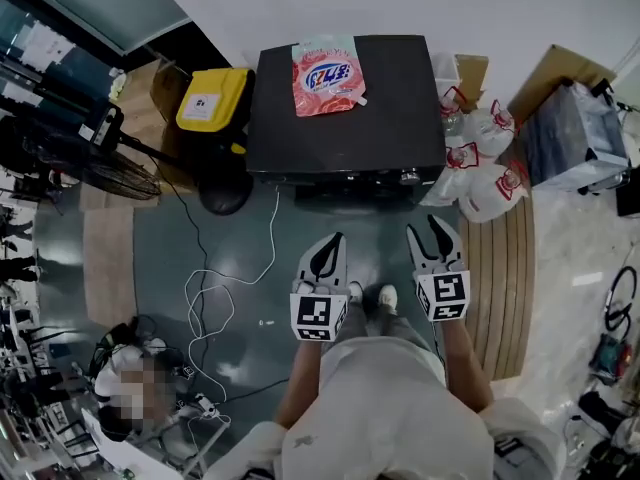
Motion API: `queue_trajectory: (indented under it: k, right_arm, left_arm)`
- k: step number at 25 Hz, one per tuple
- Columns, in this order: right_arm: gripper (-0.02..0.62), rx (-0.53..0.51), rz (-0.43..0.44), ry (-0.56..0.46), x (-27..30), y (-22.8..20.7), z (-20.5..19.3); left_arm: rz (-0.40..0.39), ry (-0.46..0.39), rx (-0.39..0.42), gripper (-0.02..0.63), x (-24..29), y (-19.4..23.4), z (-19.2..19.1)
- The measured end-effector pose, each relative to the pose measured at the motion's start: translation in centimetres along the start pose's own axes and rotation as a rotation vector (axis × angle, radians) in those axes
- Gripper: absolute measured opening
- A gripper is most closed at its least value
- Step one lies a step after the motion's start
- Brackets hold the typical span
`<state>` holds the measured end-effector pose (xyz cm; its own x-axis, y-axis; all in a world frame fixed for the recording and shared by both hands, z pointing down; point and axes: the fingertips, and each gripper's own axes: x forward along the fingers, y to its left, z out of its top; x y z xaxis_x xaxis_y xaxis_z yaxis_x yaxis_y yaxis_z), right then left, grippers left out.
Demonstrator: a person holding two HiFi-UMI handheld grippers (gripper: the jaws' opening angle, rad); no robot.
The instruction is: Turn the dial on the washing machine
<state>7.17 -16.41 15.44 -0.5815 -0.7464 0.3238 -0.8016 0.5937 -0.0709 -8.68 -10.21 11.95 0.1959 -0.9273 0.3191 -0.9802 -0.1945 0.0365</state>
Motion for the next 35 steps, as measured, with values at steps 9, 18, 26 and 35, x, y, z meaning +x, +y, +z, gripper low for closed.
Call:
queue_trajectory:
  k: [9,18,26,35]
  right_arm:
    - [0.195,-0.069,-0.143,0.025,4.7,-1.0,-2.0]
    - [0.213,-0.160,-0.234,0.049,8.4,-2.0,-5.8]
    - [0.221,-0.204,-0.239,0.027,11.4,-3.4,-8.2]
    - [0.215,-0.177,-0.182,-0.067,14.5,-5.3,-12.3]
  left_arm:
    - [-0.132,0.005,0.037,0.014,5.8,2.6,-2.4]
    - [-0.212,-0.021,-0.020,0.014,10.4,5.7,-6.9]
    - [-0.223,-0.055,-0.083,0.014,13.7,6.0,-10.5]
    - [-0.216,-0.057,-0.037,0.014,18.6,4.9,-16.7]
